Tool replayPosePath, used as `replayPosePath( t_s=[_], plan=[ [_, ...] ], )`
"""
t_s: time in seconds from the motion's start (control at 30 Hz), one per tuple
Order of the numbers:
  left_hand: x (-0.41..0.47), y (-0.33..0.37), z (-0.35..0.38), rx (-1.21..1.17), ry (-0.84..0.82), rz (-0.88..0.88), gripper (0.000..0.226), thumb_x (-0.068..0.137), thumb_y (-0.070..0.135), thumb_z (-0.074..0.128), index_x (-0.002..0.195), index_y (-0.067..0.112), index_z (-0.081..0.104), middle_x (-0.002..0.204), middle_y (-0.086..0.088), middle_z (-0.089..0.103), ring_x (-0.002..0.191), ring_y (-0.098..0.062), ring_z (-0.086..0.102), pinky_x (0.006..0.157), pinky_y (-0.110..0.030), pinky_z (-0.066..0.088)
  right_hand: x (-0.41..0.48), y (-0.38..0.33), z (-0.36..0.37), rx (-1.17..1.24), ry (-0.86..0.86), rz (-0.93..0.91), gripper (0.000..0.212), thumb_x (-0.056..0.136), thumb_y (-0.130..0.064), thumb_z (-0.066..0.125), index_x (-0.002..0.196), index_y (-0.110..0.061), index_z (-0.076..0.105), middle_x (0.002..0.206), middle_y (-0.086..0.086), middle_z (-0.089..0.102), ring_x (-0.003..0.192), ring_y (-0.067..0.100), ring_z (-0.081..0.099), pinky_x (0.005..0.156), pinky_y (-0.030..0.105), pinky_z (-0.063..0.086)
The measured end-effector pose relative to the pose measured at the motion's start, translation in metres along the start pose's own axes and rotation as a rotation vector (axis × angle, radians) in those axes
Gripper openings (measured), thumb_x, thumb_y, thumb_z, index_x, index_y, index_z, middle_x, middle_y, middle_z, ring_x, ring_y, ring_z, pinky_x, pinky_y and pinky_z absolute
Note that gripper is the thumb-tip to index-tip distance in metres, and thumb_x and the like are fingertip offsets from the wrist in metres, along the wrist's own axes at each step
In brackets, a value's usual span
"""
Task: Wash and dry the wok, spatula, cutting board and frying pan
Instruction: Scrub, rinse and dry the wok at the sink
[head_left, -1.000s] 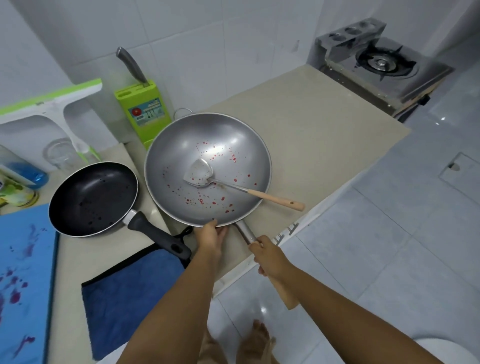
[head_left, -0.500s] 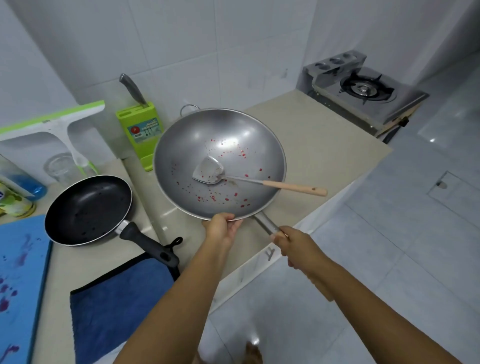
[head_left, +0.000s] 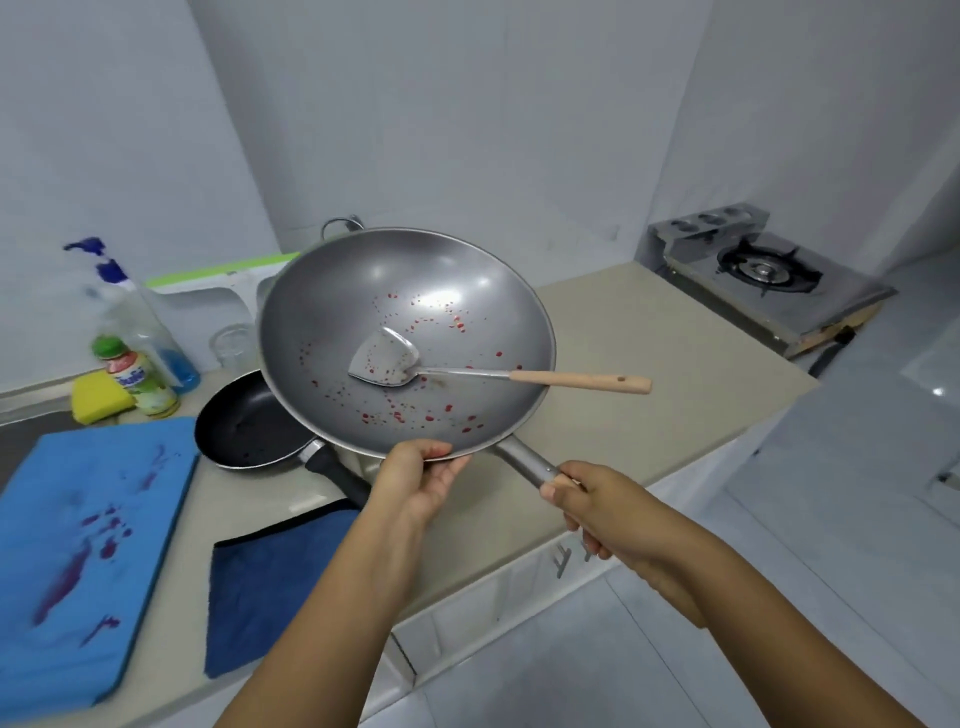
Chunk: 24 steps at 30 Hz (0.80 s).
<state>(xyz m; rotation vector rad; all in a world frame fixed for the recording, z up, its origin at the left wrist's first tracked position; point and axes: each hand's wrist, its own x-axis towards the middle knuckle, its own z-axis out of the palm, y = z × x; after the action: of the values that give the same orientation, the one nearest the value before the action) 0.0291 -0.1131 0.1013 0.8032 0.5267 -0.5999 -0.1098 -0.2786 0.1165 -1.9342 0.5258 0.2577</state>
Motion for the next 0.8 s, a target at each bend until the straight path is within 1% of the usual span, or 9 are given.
replayPosePath(
  t_s=[0.07,0.13,0.2,0.3,0.4,0.5,0.6,0.67,0.8],
  plan=[
    [-0.015,0.014,-0.013,-0.002,0.014,0.030,0.029,0.089,-0.020,0.035,0.106,-0.005,0.053,0.099,-0.022,0.060,0.106,-0.041,0.057,0.090,-0.052,0.047,0.000,-0.011,0.012,-0.004,-0.034,-0.029,0.021,0.097,-0.040,0.051,0.099,-0.020,0.059,0.080,0.002,0.060,0.057,0.011,0.053,0.054,0.024,0.046],
    [-0.027,0.029,-0.029,0.011,0.034,0.071,0.038,0.089,-0.019,0.036,0.122,-0.008,0.050,0.099,-0.022,0.061,0.100,-0.039,0.060,0.086,-0.051,0.048,0.002,-0.024,0.027,0.019,-0.115,-0.036,0.023,0.097,-0.037,0.052,0.104,-0.016,0.057,0.083,0.004,0.061,0.058,0.013,0.055,0.054,0.025,0.046],
    [-0.039,0.044,-0.048,0.020,0.054,0.115,0.042,0.090,-0.019,0.037,0.129,-0.008,0.048,0.100,-0.021,0.062,0.090,-0.036,0.062,0.086,-0.049,0.048,0.004,-0.037,0.045,0.120,-0.233,-0.006,0.025,0.096,-0.034,0.057,0.105,-0.011,0.055,0.084,0.007,0.063,0.060,0.016,0.058,0.055,0.028,0.048],
    [-0.058,0.063,-0.076,-0.007,0.073,0.154,0.040,0.089,-0.019,0.036,0.126,-0.009,0.049,0.100,-0.021,0.063,0.089,-0.036,0.063,0.089,-0.049,0.049,0.002,-0.057,0.077,0.190,-0.331,0.031,0.025,0.094,-0.035,0.060,0.102,-0.012,0.056,0.081,0.005,0.061,0.056,0.015,0.055,0.052,0.029,0.046],
    [-0.079,0.080,-0.104,-0.052,0.088,0.193,0.031,0.089,-0.019,0.036,0.112,-0.006,0.053,0.095,-0.021,0.064,0.087,-0.036,0.063,0.082,-0.048,0.057,-0.007,-0.079,0.111,0.153,-0.360,0.019,0.030,0.095,-0.039,0.058,0.109,-0.012,0.057,0.077,0.003,0.057,0.051,0.012,0.050,0.047,0.025,0.042],
    [-0.099,0.099,-0.138,-0.105,0.109,0.226,0.026,0.088,-0.021,0.037,0.100,-0.005,0.054,0.094,-0.022,0.064,0.087,-0.037,0.064,0.096,-0.049,0.050,-0.022,-0.098,0.142,0.119,-0.421,0.002,0.033,0.095,-0.038,0.058,0.111,-0.009,0.056,0.074,0.002,0.057,0.050,0.012,0.050,0.046,0.025,0.042],
    [-0.118,0.112,-0.172,-0.171,0.111,0.229,0.032,0.086,-0.021,0.036,0.108,-0.006,0.054,0.107,-0.026,0.063,0.103,-0.042,0.062,0.100,-0.053,0.047,-0.034,-0.113,0.172,0.083,-0.460,-0.004,0.026,0.095,-0.036,0.057,0.107,-0.013,0.058,0.075,0.003,0.058,0.051,0.012,0.051,0.047,0.025,0.044],
    [-0.132,0.126,-0.202,-0.197,0.127,0.237,0.033,0.086,-0.021,0.037,0.110,-0.005,0.054,0.111,-0.027,0.062,0.107,-0.044,0.061,0.095,-0.052,0.051,-0.044,-0.125,0.201,0.042,-0.473,-0.019,0.022,0.095,-0.036,0.057,0.099,-0.015,0.058,0.075,0.003,0.059,0.052,0.012,0.052,0.048,0.025,0.045],
    [-0.158,0.162,-0.266,-0.216,0.174,0.247,0.038,0.086,-0.019,0.041,0.119,-0.005,0.050,0.111,-0.029,0.063,0.097,-0.042,0.064,0.066,-0.048,0.059,-0.060,-0.148,0.270,0.008,-0.522,-0.035,0.023,0.095,-0.034,0.057,0.093,-0.011,0.056,0.075,0.004,0.058,0.052,0.011,0.052,0.047,0.025,0.045]
  ],
)
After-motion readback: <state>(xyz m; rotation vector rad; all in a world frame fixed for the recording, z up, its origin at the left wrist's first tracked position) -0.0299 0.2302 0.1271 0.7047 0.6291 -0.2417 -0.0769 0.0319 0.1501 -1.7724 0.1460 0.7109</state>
